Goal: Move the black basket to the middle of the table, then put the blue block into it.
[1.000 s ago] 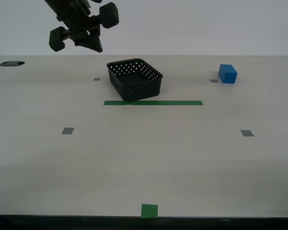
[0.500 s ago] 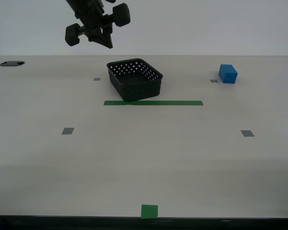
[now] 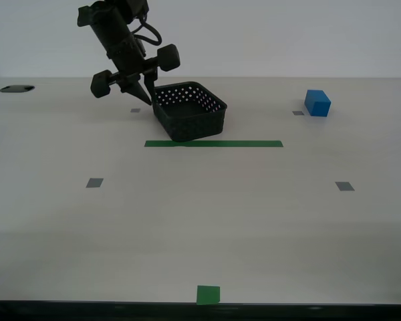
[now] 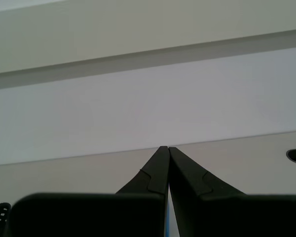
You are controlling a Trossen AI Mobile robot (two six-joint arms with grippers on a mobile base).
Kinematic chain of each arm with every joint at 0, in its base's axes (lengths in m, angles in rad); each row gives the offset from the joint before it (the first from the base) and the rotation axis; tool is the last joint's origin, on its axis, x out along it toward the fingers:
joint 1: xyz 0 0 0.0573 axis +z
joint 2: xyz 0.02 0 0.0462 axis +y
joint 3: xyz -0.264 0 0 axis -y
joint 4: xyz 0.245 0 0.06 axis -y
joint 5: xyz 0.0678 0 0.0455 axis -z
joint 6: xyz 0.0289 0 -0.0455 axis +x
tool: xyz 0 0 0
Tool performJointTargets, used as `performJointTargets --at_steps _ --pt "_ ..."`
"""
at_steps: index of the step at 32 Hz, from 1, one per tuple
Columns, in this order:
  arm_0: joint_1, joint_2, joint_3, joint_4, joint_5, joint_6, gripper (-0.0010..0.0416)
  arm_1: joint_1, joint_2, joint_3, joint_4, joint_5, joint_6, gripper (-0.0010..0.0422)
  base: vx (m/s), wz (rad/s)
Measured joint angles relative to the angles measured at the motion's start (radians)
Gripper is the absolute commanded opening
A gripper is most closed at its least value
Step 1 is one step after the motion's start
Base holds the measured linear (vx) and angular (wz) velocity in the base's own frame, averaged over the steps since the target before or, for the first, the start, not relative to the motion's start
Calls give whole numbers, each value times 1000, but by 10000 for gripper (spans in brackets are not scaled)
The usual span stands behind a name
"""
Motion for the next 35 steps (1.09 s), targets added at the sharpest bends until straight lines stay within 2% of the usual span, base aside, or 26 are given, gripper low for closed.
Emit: performJointTargets --at_steps 2,9,13,15,16,17,20,21,24,28,30,31,35 --pt "0 0 0 -16 0 -3 1 0 -4 2 -5 -2 15 81 0 0" --pt "0 0 0 -21 0 -3 0 -1 -5 9 -13 5 1 201 0 0" --pt "0 0 0 -22 0 -3 1 -2 -5 9 -17 68 -11 273 0 0" --pt "0 0 0 -21 0 -3 0 -2 -5 9 -22 66 -13 291 0 0" --pt "0 0 0 -21 0 -3 1 -3 -4 9 -22 58 -16 294 0 0" --pt "0 0 0 -21 0 -3 1 -4 1 10 -20 17 -25 296 0 0" --pt "0 0 0 -21 0 -3 0 -4 9 8 11 -43 -28 284 0 0" --pt "0 0 0 -22 0 -3 1 -5 10 8 26 -50 -29 278 0 0" --pt "0 0 0 -21 0 -3 1 -10 10 10 71 -51 -32 262 0 0" --pt "0 0 0 -22 0 -3 1 -27 61 17 75 -50 -65 240 0 0" --pt "0 0 0 -22 0 -3 0 -30 87 21 74 -15 -77 237 0 0" --pt "0 0 0 -23 0 -3 1 -32 106 21 81 21 -79 238 0 0" --pt "0 0 0 -23 0 -3 1 -34 119 26 77 26 -82 221 0 0"
